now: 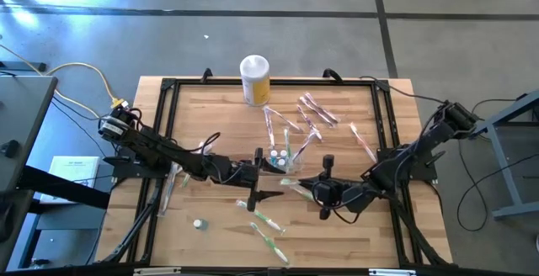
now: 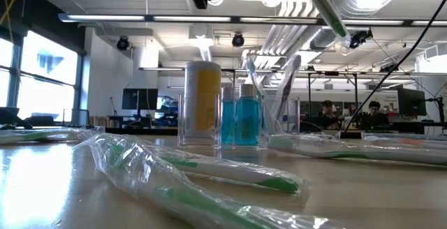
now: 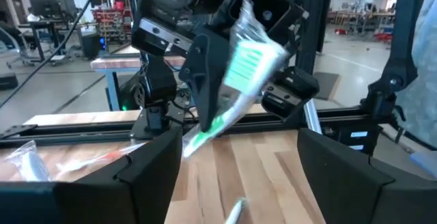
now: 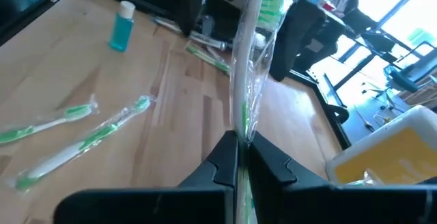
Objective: Pick & Place toothbrushing station
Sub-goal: Put the green toothbrush into the transparent organizer
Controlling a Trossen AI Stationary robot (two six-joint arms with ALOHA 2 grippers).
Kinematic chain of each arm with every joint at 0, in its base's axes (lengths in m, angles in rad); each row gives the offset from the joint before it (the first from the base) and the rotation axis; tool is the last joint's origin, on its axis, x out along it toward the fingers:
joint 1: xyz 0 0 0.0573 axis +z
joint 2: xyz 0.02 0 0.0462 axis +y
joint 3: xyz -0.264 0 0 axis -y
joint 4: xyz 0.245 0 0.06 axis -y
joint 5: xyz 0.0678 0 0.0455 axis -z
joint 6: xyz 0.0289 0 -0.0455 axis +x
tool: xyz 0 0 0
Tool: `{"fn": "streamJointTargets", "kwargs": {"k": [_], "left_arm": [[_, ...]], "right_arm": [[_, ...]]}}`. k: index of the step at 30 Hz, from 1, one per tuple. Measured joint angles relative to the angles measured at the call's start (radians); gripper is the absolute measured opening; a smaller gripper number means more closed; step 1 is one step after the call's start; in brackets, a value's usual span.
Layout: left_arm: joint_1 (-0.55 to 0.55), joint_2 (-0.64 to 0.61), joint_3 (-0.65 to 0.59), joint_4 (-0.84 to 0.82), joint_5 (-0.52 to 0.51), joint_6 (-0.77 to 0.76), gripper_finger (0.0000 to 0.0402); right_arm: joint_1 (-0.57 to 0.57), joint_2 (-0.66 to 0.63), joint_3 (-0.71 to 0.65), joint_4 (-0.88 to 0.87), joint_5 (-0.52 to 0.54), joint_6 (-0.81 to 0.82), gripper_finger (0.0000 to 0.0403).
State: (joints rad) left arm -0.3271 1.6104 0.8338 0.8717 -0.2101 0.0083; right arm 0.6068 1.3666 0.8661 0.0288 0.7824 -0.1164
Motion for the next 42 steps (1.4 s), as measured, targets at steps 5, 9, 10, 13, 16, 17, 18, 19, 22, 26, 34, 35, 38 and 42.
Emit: {"fn": "streamJointTargets", "kwargs": {"k": [5,9,10,13,16,17,18,19,22,26,34,35,38,42], "left_arm": [[0.007,0.0,0.0,0.014,-0.009,0.016,0.0283],[0.028,0.0,0.0,0.036,-0.029,0.014,0.0283],[0.033,0.0,0.0,0.041,-0.036,0.014,0.0283],[0.05,0.0,0.001,0.047,-0.04,0.011,0.0283],[0.056,0.0,0.001,0.045,-0.026,0.014,0.0281],[0.059,0.0,0.001,0.045,-0.022,0.019,0.0278],[0.059,0.0,0.001,0.046,-0.022,0.026,0.0274],[0.059,0.0,0.001,0.045,-0.021,0.033,0.027],[0.059,0.0,0.001,0.046,-0.019,0.046,0.0253],[0.059,0.0,0.0,0.068,-0.016,0.048,0.0234],[0.06,0.0,0.001,0.086,-0.017,0.048,0.0213],[0.06,0.0,0.001,0.085,-0.017,0.048,0.021],[0.06,0.0,0.001,0.078,-0.017,0.048,0.0197],[0.059,0.0,0.001,0.075,-0.017,0.048,0.0174]], "right_arm": [[-0.035,0.0,0.0,0.045,-0.025,-0.053,0.0009],[-0.06,0.0,0.0,0.097,-0.092,-0.081,0.0009],[-0.065,0.0,0.0,0.105,-0.104,-0.09,0.0009],[-0.069,0.0,0.0,0.12,-0.113,-0.107,0.0009],[-0.073,0.0,0.0,0.125,-0.115,-0.116,0.0009],[-0.075,0.0,0.0,0.125,-0.116,-0.116,0.0009],[-0.078,0.0,0.0,0.124,-0.119,-0.116,0.0009],[-0.08,0.0,0.0,0.124,-0.124,-0.116,0.0009],[-0.093,0.014,0.0,0.134,-0.133,-0.116,0.0009],[-0.109,0.04,0.001,0.162,-0.13,-0.121,0.0009],[-0.129,0.06,0.001,0.163,-0.132,-0.135,0.0009],[-0.129,0.06,0.001,0.165,-0.131,-0.136,0.0009],[-0.129,0.06,0.001,0.171,-0.13,-0.139,0.0009],[-0.129,0.06,0.001,0.171,-0.127,-0.14,0.0009]]}}
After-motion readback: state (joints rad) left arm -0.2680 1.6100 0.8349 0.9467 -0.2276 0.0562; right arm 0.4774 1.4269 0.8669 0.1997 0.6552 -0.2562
